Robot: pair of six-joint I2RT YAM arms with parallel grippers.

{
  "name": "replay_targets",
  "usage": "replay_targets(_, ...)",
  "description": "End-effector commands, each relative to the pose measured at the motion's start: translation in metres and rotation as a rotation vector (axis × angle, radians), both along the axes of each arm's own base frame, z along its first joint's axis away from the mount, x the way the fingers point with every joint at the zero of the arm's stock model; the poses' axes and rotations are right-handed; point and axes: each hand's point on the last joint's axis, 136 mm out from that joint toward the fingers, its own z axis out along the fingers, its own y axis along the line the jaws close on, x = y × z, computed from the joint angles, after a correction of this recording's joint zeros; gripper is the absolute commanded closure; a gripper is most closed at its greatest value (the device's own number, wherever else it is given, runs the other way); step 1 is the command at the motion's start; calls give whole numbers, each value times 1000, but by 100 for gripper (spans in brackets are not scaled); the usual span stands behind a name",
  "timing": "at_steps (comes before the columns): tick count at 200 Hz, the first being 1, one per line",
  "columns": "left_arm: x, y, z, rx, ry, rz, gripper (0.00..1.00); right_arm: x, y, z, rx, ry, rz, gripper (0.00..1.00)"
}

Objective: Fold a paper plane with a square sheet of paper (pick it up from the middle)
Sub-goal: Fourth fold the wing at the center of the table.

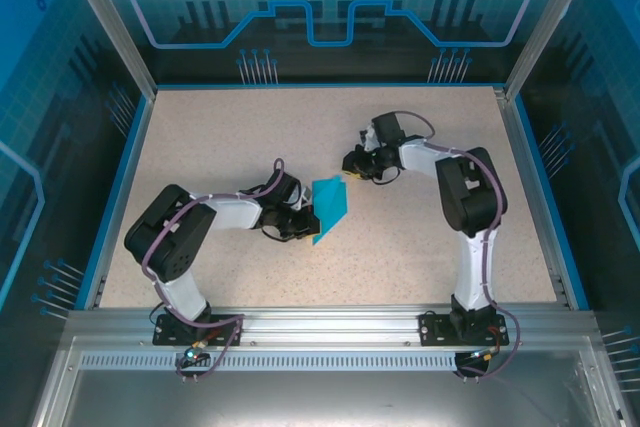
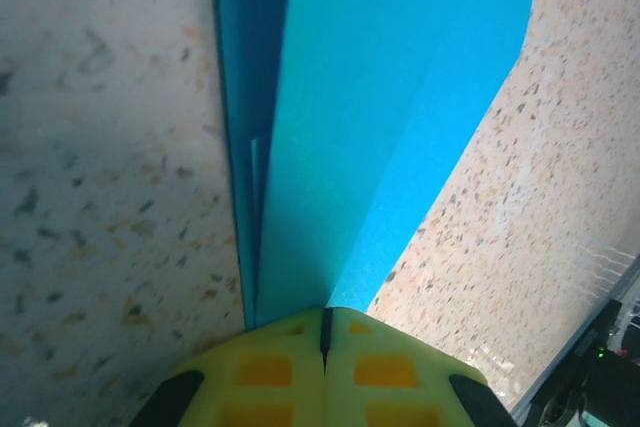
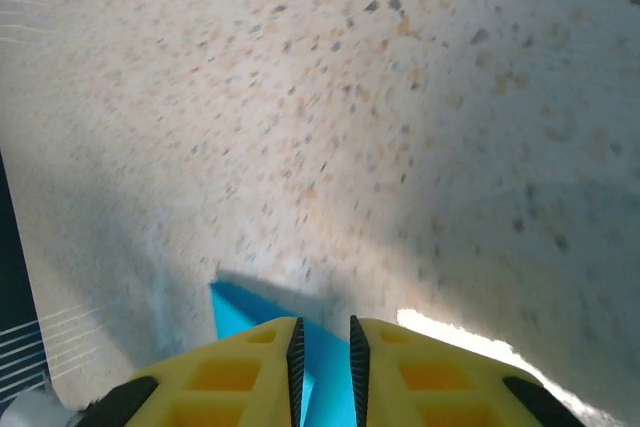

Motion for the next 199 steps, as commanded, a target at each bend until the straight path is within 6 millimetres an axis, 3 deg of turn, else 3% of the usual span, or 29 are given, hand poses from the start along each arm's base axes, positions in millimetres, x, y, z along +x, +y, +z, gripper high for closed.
replay_targets(1,-52,42,-35,214,167,-36,100,-14,-11,39,-8,-95,13,78)
replay_targets(27,-45,37,-23,189,130,-43,100,-42,-27,44,-40,-117,2,77)
replay_targets(46,-37,32,-14,172,99,-38,98,-58,-25,44,-14,-115,15,76)
replay_targets(91,-21,20,9,120,40,-33,92,-86,20,36,54,-82,90,78)
replay_targets(124,-13,15,27,73,-10,-17,88,-99,53,18,62,-43,133,81)
replay_targets(166,-11,18,38,65,-60,9,86,-103,78,11,91,-4,188,84)
replay_targets(199,-8,25,41,87,-88,36,86,-104,82,1,47,15,193,83)
